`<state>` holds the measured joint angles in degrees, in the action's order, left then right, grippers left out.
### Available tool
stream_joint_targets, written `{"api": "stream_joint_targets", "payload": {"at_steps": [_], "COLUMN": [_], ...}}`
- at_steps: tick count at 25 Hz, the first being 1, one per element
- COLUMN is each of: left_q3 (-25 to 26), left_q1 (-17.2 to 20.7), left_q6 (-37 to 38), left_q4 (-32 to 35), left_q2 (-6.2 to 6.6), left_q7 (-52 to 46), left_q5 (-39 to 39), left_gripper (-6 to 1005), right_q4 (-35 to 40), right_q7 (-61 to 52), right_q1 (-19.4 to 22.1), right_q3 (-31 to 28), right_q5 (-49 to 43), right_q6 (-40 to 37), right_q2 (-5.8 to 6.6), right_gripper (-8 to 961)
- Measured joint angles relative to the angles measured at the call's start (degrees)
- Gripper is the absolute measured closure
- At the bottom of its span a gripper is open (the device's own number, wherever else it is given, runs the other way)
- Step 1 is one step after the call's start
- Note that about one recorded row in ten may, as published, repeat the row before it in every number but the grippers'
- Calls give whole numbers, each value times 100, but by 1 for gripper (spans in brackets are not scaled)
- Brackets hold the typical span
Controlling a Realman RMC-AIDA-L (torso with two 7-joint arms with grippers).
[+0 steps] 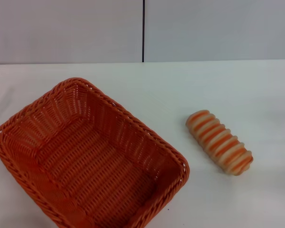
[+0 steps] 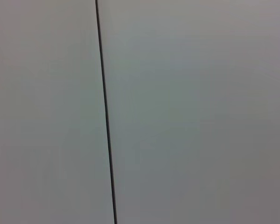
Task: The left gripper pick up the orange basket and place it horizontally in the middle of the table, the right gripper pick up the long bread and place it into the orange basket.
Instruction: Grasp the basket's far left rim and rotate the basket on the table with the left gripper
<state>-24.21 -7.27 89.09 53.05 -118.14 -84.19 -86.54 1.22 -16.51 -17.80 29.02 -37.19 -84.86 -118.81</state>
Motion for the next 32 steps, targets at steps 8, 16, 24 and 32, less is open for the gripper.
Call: {"api": "stream_joint_targets", "payload": {"at_steps": [8,16,24,32], "left_q3": [-978,-1755,-3315,-3780], "left_q1": [-368,-1242,-2414,-2778], "left_q6": [-519,98,1212,1656], "left_q4": [2570,4448,4804,4273], "left_q2": [17,26,-41,-60], "left_q7": [-2046,-3428,-3885,-4348], "left_q5": [-1812,-4200,-6863,-7526], "left_gripper": [378,355,333,310], "right_q4": [50,42,23,46], "right_q7": [-6,-16,-17,-18], "right_q1": [1,38,18,-47], "right_q3": [9,7,6,7], "right_q5": [-4,-8,-9,-9], "right_q6": [-11,-35,-3,84], "right_q2": [7,-5,-15,-10], "right_gripper": [362,362,363,363]}}
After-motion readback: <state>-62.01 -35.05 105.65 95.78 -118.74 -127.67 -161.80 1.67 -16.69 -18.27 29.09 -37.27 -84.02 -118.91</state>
